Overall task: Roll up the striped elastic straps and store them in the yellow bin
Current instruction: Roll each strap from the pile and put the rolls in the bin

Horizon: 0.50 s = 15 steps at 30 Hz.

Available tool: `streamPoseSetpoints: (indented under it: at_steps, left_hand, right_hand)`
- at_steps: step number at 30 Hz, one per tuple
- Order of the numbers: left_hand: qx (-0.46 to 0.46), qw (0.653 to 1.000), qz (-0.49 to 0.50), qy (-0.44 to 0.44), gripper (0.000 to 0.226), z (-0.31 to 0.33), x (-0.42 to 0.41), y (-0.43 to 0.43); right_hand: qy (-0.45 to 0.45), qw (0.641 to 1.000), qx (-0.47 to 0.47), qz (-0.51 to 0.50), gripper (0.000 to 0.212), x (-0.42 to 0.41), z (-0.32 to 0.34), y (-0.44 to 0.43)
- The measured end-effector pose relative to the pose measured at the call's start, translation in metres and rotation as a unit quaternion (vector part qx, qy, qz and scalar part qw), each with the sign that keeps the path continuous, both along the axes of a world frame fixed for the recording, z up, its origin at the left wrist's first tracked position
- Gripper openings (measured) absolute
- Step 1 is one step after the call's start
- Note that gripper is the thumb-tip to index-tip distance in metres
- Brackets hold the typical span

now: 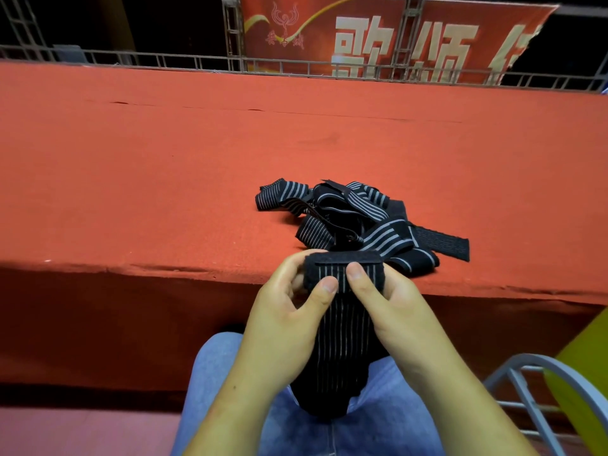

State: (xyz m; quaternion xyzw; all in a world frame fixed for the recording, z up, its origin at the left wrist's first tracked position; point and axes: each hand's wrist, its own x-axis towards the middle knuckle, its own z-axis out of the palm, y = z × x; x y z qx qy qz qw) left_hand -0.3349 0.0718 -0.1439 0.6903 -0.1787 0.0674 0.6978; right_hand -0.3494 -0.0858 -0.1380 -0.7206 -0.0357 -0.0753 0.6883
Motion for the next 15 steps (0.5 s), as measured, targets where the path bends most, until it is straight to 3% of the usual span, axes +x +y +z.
streamPoseSetpoints:
  at_steps: [9,15]
  left_hand:
    - [-0.02,0.999,0.025,-0.044,0.048,-0.0001,0.0043,0.0029]
    - [-0.025,0.999,0.02,-0.041,0.056,-0.0019,0.0032,0.0019]
  right_hand:
    - [0.084,0.996,0.021,0.027,0.071,-0.0018,0.0008,0.0002]
    - [0.088,0.994,0.036,0.047,0.07,-0.0014,0.0019,-0.0001]
